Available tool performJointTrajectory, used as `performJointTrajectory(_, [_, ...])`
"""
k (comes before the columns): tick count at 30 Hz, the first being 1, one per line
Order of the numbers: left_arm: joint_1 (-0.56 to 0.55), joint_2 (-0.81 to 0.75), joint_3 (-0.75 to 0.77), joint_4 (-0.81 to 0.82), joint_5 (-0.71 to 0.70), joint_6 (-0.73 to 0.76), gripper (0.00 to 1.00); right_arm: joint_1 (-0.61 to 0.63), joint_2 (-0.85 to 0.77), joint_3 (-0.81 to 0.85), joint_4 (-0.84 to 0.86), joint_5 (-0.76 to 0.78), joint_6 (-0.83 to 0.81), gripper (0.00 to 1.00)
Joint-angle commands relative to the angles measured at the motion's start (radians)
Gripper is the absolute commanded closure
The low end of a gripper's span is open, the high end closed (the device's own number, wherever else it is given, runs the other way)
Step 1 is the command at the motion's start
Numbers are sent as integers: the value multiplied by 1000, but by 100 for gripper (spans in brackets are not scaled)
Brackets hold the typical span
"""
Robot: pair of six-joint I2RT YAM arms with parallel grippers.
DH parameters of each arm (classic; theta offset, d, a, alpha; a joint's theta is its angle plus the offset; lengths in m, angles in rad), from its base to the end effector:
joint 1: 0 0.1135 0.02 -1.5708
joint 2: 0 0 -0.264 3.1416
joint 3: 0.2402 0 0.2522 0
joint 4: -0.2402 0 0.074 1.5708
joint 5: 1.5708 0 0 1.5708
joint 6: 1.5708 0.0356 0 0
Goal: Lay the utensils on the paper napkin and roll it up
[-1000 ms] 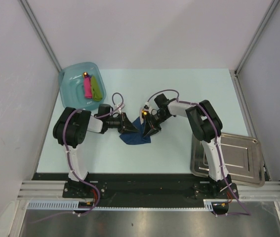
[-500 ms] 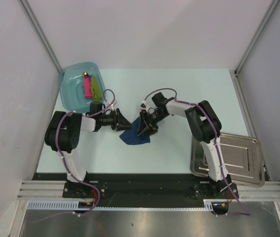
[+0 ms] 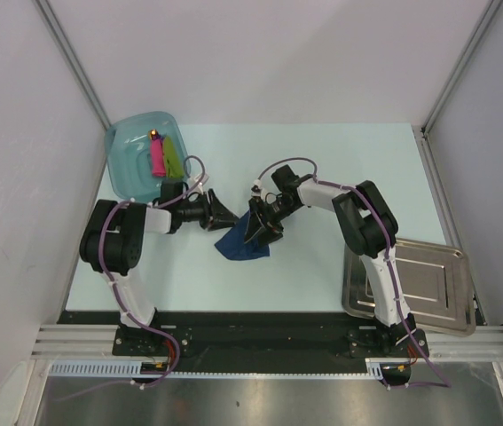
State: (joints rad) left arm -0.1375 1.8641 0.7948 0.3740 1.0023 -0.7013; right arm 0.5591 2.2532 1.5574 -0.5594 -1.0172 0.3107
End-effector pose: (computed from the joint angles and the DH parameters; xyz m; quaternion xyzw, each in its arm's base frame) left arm 0.3309 -0.0761 0.1206 -0.0253 0.8196 -0.5488 0.1624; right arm 0.3584 0.2600 0.1193 0.1828 -0.8465 -0.4940 0.0781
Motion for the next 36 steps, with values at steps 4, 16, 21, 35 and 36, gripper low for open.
performJointTrajectory(4, [-69,33,78,26,-28,-46,61,12,-34,-10,30,48,-44,27])
performJointTrajectory(16, [-166,64,173,-155,-53,65,69,12,-46,-17,39,57,-48,24])
performJointTrajectory(21, [-166,75,204,-312,-60,181,73,12,-50,-19,42,52,-45,24])
performJointTrajectory(35, [-123,78,233,-400,-108,264,85,9,-107,-48,39,26,-35,28])
performJointTrajectory(36, [-117,79,233,-400,-106,264,85,9,-107,-51,47,22,-27,28])
